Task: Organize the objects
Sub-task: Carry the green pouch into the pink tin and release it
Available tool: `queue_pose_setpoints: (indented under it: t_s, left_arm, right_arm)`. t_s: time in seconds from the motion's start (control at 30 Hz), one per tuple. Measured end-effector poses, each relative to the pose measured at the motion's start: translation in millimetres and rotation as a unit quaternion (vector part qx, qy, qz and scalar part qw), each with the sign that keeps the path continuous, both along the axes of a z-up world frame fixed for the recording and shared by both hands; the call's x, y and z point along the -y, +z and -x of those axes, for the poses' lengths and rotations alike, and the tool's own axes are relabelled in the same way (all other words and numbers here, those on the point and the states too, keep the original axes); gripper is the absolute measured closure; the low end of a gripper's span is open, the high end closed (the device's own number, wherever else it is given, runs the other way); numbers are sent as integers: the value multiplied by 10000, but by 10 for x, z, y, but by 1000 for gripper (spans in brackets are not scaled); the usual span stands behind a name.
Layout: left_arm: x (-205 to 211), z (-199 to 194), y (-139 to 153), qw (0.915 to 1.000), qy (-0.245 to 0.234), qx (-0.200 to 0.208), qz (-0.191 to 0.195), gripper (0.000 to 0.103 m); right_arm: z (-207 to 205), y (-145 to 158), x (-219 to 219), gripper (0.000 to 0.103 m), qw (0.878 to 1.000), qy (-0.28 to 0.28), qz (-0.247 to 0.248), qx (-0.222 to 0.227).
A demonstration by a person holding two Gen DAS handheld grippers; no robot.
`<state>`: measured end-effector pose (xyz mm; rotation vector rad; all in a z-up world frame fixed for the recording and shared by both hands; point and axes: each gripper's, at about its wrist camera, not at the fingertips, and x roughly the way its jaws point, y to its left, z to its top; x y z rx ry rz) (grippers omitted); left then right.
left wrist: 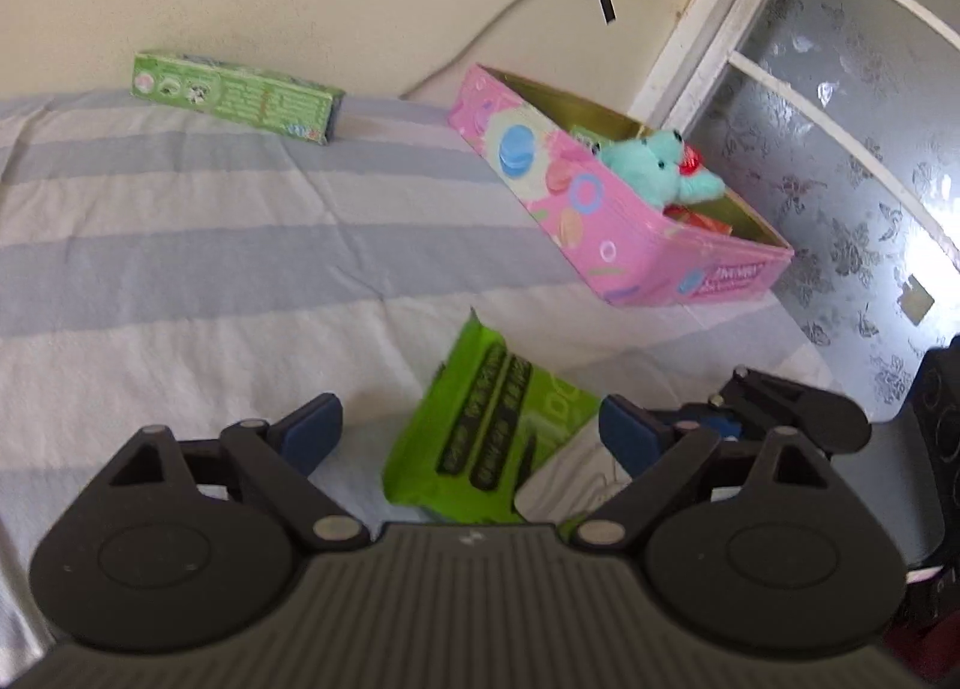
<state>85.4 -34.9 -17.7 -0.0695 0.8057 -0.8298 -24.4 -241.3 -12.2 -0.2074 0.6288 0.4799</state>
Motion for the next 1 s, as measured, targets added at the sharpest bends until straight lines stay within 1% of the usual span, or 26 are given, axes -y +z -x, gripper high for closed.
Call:
queue_pose_setpoints:
  t_s: [0.03,0.07,0.1,0.13,0.2,0.3,0.4,0.47,0.53,0.6,0.7,0.77,0.8,0.83,0.87,0.93,1.0]
  left_arm:
    - [72,89,11,9996,31,224,-190,19]
    - [141,129,25,9989,-27,317,-334,22]
    - [194,136,45,9991,-168,231,-310,36]
    - [236,133,92,9994,-229,111,-250,37]
    - [349,136,225,9989,-192,311,-302,37]
    - [570,144,567,9968,-273,737,-121,37]
    - [901,116,914,9921,-372,1197,37,36]
    - [1170,66,1071,9884,-402,1464,34,33]
    - [1454,-12,1152,9845,-415,1703,-21,31]
    - [1703,-116,1168,9833,-387,1777,-115,31]
    - [2046,-303,1114,9842,-364,1706,-303,31]
    - [2212,-412,1057,9851,-302,1633,-457,29]
    - [2284,-472,1014,9854,-248,1592,-545,26]
    - [2366,-533,966,9855,-122,1542,-693,20]
    - [2425,-596,925,9851,23,1505,-836,18]
    - [2481,-692,849,9841,274,1429,-1019,17]
    - [2473,-724,808,9843,446,1360,-1032,17]
  right_arm:
    - [12,2,-11,25,10000,6,-20,38]
    - [18,4,-17,27,10000,15,-19,82]
    - [29,9,-23,28,9999,24,-21,138]
    - [36,16,-25,28,9998,10,-8,185]
    - [75,40,13,29,9993,-136,-71,355]
    - [98,193,210,29,9958,-424,-387,715]
    - [102,403,460,28,9870,-780,-602,1270]
    - [49,533,616,28,9801,-1018,-566,1609]
    - [-27,626,753,28,9731,-1261,-462,1870]
    - [-147,663,867,28,9682,-1465,-359,1996]
    - [-347,642,1087,28,9670,-1691,-369,1869]
    - [-457,602,1190,28,9691,-1797,-408,1642]
    - [-533,580,1235,28,9705,-1832,-453,1501]
    - [-651,535,1290,28,9723,-1867,-507,1314]
    - [-755,517,1347,28,9733,-1921,-536,1133]
    - [-976,472,1464,28,9724,-2128,-550,777]
    - [-1155,436,1537,28,9708,-2263,-472,634]
